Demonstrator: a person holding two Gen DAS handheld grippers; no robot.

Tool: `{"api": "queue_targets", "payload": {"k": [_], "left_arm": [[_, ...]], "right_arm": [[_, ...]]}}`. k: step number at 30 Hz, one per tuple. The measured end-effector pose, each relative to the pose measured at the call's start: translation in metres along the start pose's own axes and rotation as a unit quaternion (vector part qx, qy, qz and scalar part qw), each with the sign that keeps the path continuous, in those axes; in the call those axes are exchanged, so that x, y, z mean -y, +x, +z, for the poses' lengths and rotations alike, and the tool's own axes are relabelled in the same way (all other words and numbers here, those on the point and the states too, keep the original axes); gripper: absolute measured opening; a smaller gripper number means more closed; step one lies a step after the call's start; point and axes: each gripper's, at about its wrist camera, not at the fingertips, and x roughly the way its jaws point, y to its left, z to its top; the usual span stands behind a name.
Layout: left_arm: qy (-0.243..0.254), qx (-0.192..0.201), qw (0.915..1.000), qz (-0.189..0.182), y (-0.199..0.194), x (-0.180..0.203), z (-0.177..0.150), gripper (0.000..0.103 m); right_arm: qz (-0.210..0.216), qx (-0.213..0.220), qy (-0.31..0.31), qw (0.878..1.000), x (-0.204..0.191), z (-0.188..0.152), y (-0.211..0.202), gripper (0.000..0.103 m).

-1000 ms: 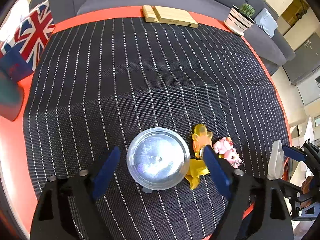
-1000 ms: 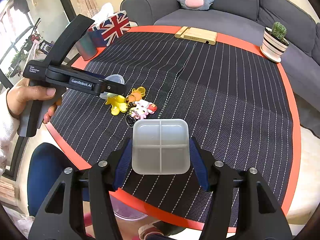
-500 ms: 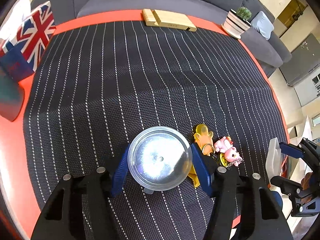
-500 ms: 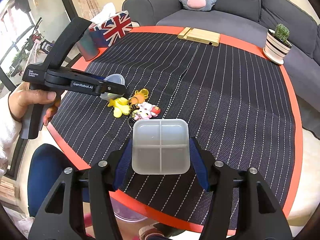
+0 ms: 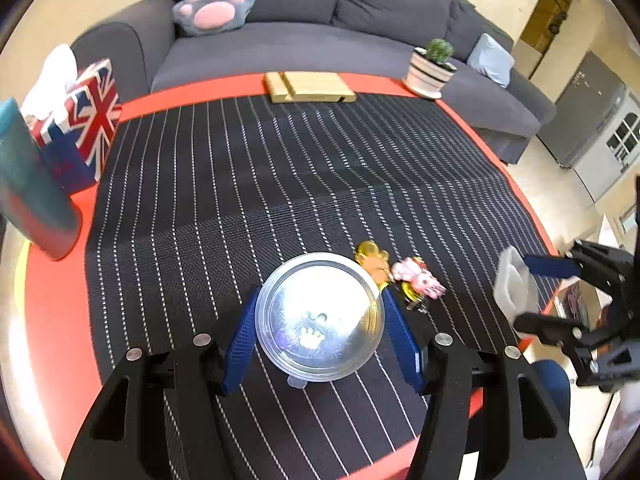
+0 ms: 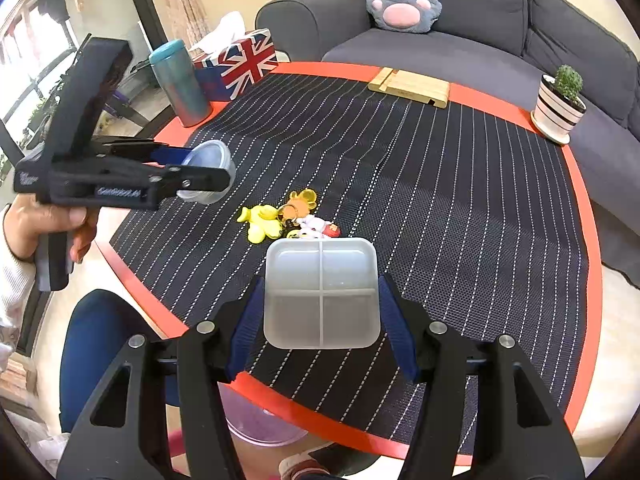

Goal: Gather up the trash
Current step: 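Carry the white tray and clear bowl over the pink bin with both tools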

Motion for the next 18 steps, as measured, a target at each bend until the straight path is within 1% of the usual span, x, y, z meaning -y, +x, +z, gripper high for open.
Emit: {"api": "queue_targets", "payload": {"k": [9, 13, 18], "left_arm": [[0.037, 0.043, 0.9982, -0.019, -0.047, 0.028, -0.032, 0.059], [0.045, 0.057, 0.9969, -0.028, -0.061, 0.036, -0.048, 0.059], [0.057, 0.067, 0.9957, -0.029, -0.074, 0.044, -0.067, 0.059]], "right_arm": [[0.007, 0.018, -0.012, 1.000, -0.020, -0.015, -0.023, 0.057], [0.010, 0.026, -0.021, 0.999, -0.032, -0.025, -0.035, 0.057], [0.015, 0.039, -0.033, 0.999, -0.049, -0.040, -0.052, 0.057]]}}
